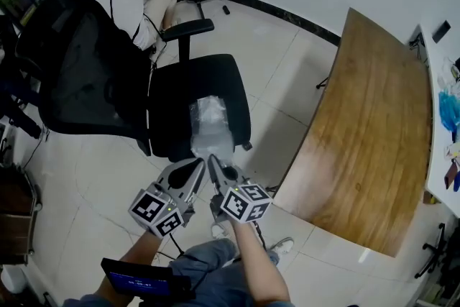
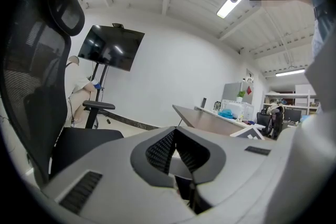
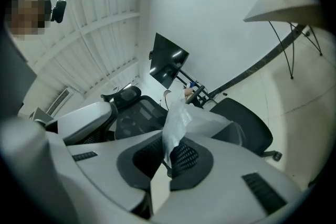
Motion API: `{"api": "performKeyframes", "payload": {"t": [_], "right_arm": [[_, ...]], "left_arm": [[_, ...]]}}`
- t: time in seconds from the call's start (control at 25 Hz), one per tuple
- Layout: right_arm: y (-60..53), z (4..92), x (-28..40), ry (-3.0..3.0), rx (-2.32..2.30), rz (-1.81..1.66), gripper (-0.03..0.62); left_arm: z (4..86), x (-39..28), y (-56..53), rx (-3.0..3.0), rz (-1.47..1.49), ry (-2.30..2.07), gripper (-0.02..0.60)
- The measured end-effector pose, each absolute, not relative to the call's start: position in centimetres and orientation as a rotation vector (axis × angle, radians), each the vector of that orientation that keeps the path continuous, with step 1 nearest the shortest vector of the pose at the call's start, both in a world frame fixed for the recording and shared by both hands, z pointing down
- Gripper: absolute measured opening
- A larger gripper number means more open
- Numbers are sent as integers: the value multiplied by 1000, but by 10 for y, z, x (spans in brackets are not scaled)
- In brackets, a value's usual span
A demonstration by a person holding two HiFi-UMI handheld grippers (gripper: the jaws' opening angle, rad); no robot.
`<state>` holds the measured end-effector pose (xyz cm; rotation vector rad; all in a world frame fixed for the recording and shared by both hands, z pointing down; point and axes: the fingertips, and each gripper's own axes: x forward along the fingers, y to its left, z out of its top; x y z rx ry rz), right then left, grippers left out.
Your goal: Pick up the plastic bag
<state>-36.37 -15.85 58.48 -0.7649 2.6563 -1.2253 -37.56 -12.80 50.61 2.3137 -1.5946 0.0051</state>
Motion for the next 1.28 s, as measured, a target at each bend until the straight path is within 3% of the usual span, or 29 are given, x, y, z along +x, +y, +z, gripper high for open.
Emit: {"api": "performKeyframes", "payload": {"t": [0.6,1.28], "right_arm": [[-168,457,-318,2900,-574,-816,1],[-157,353,-225,3028,-469,-424,1]], "left_arm": [[406,-334,-134,2380,-172,-1704,3],[320,-244,-121,2509,-345,-1676,3]]}}
